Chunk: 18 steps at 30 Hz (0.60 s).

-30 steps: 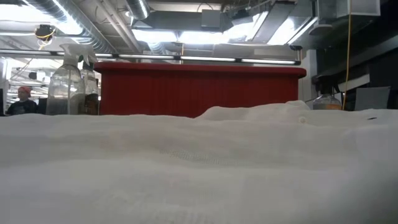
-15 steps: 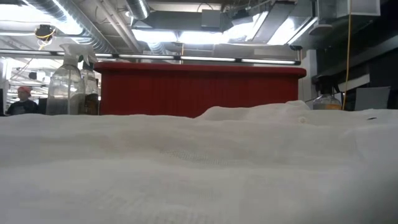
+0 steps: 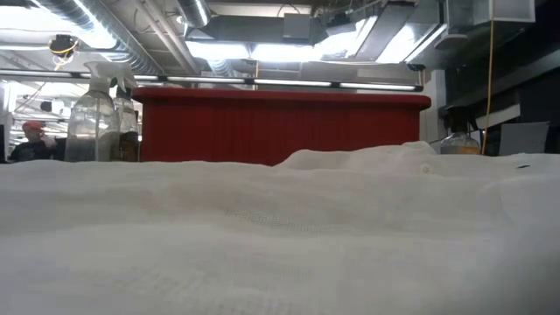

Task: Fold Laundry from Bin
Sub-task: Fold the white polo shirt

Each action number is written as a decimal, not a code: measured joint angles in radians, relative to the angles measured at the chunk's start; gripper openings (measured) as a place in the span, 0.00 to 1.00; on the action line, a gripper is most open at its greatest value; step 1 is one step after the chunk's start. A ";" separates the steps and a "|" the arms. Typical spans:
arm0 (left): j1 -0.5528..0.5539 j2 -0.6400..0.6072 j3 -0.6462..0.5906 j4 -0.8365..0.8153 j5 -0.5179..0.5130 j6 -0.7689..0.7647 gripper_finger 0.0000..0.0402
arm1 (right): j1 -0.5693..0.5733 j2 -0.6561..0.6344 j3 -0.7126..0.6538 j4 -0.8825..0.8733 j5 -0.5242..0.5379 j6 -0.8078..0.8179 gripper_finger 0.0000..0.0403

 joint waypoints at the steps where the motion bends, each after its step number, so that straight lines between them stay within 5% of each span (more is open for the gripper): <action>1: 0.000 0.000 0.000 0.000 0.000 0.000 0.40 | 0.000 0.000 0.000 -0.002 0.010 0.001 0.16; 5: 0.000 0.000 0.000 0.000 0.000 0.000 0.40 | 0.000 0.000 0.000 -0.005 0.033 0.005 0.02; 18: 0.001 0.001 -0.002 -0.011 -0.008 -0.016 0.20 | 0.000 0.000 0.000 -0.002 0.024 0.007 0.03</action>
